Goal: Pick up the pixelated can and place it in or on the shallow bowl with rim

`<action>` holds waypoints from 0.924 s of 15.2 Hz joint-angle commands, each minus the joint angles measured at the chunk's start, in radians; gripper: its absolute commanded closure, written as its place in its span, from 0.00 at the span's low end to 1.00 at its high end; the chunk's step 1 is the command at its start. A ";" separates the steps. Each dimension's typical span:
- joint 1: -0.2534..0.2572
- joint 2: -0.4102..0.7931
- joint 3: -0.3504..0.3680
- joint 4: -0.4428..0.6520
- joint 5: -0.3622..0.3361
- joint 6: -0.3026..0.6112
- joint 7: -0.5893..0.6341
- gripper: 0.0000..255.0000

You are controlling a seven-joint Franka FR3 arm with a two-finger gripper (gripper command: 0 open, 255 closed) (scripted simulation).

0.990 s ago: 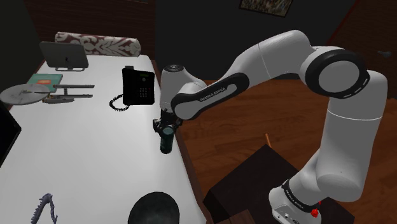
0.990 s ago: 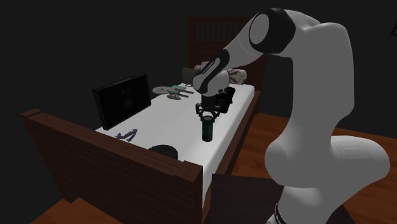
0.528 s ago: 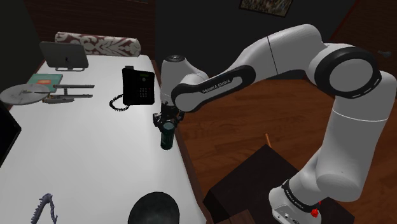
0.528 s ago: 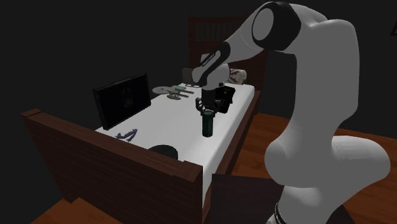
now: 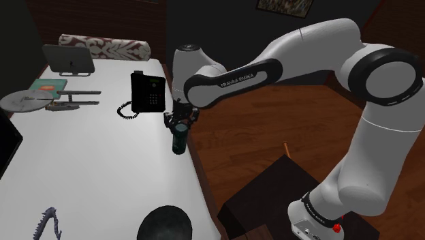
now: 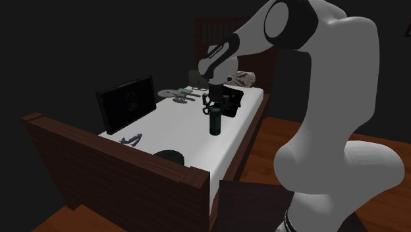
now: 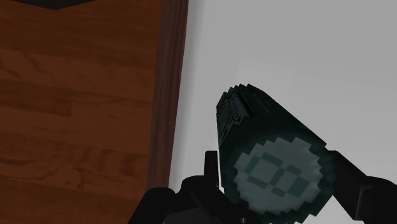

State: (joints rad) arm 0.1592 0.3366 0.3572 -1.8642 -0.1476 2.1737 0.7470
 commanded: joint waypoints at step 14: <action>0.000 -0.093 0.021 0.062 0.042 -0.149 -0.008 1.00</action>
State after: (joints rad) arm 0.1533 0.2519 0.3740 -1.7978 -0.1080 2.0281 0.7294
